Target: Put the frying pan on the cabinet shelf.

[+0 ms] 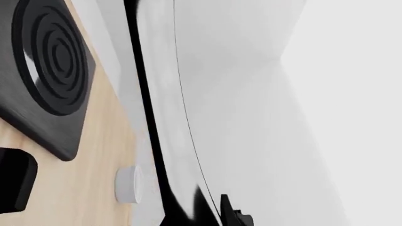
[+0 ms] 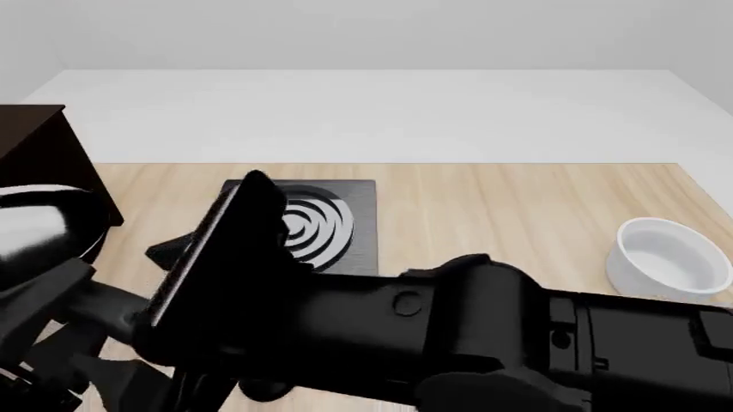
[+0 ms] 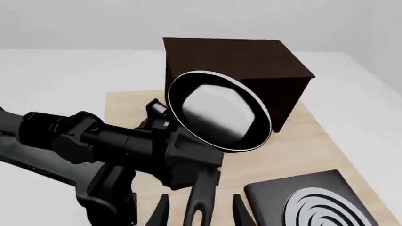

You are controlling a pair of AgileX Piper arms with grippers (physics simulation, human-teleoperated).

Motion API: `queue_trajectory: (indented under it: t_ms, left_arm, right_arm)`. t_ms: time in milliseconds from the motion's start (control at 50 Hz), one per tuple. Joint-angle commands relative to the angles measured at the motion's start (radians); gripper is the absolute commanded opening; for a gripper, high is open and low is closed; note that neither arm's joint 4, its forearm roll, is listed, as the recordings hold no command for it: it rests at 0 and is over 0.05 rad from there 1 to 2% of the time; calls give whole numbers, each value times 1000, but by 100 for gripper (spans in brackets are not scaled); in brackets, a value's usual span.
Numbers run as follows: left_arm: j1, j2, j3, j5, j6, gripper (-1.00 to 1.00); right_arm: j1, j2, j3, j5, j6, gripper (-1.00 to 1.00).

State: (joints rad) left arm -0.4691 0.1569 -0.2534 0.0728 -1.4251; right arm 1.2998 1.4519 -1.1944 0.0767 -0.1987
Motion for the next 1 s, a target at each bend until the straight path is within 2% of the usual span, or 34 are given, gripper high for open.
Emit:
queue_trajectory:
  t_ms: [20,200,320,400,500,580,620,680,720,800,940,1000]
  left_arm:
    - [8,-6,-16,-15,18,-100]
    - [17,-7,-16,-15,21,-100]
    - [14,-6,-19,-12,27,-100]
    - [-1,4,-50,8,69,-100]
    - [-1,-1,-58,9,80,-100]
    - [-9,1,-77,19,109,-100]
    - [-20,22,-148,72,209,-100]
    - [-22,16,-127,56,190,-100]
    - [-20,16,-125,54,194,-100]
    - [-7,14,-121,46,183,-100]
    - [24,37,-137,30,197,-100]
    - [55,54,-137,7,192,-100]
  right_arm:
    - [-55,-109,45,19,-27,100]
    - [-151,-252,120,53,-31,100]
    - [-245,-380,198,71,-1,100]
    - [-316,-468,264,93,23,100]
    - [-411,-584,343,125,47,100]
    - [-500,-681,404,155,32,100]
    - [-538,-728,419,180,51,100]
    - [-595,-790,466,197,29,100]
    - [-622,-823,484,211,53,100]
    - [-691,-912,533,245,48,100]
    - [-784,-1041,613,296,108,100]
    - [-801,-1070,656,297,89,100]
